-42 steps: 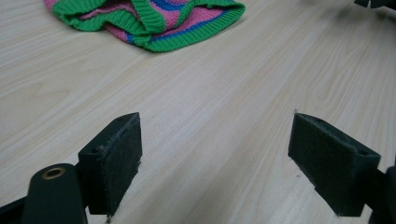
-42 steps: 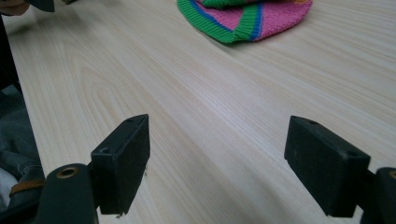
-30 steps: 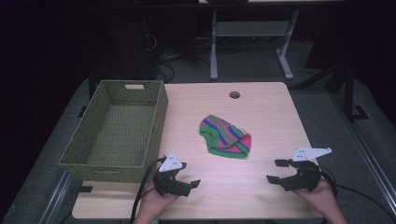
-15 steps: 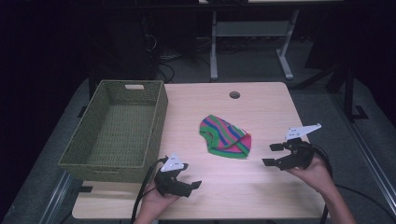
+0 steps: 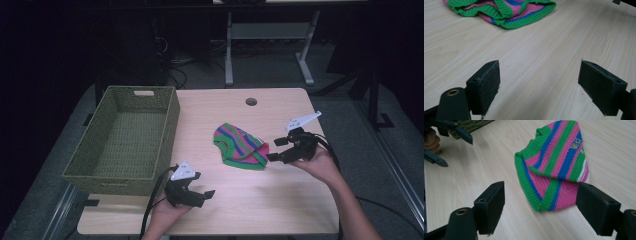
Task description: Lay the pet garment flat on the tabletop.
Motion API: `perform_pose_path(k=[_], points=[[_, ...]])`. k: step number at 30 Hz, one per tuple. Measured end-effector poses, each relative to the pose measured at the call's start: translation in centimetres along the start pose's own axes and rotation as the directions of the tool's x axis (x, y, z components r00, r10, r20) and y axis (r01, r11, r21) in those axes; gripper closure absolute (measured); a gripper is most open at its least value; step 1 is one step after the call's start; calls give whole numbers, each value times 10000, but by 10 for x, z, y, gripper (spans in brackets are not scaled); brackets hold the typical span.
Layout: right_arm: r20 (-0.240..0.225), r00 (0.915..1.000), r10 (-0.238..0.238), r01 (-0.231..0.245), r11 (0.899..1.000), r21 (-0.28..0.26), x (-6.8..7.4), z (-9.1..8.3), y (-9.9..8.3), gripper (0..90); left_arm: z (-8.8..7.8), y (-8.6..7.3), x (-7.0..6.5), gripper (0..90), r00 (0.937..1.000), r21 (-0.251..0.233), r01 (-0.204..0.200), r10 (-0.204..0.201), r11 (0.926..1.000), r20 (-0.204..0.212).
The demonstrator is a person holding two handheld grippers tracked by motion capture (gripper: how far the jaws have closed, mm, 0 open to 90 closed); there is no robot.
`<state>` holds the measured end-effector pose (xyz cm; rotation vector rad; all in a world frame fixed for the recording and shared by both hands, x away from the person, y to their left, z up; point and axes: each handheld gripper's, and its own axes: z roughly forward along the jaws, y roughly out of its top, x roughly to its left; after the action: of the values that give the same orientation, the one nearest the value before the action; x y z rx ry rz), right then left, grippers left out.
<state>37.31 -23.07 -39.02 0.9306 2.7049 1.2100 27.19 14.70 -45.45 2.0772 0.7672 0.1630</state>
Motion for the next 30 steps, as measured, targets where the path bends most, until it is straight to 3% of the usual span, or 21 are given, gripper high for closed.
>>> perform_pose_path(k=[9, 16, 18, 25, 30], points=[[-148, 9997, -184, 190, 9990, 407, -4, 21, 23, 229, -3, 1, 1, 175, 10000, -211, 53, -52, 9998, 37], [-232, 9996, -131, 154, 9948, 1004, -7, 50, 38, 230, -4, 2, 3, 175, 10000, -240, 60, -60, 9997, 15], [-161, 9994, -322, 340, 9915, 1255, -9, 60, 46, 234, -4, 2, 3, 175, 10000, -221, -14, 14, 9998, -7], [-200, 9989, -417, 441, 9889, 1421, -6, 76, 61, 240, -5, 1, 5, 175, 10000, -241, 37, -37, 9997, 10], [125, 9982, -581, 544, 9784, 1994, -5, 98, 65, 283, -5, 2, 4, 175, 10000, -278, 24, -23, 9996, 11]])
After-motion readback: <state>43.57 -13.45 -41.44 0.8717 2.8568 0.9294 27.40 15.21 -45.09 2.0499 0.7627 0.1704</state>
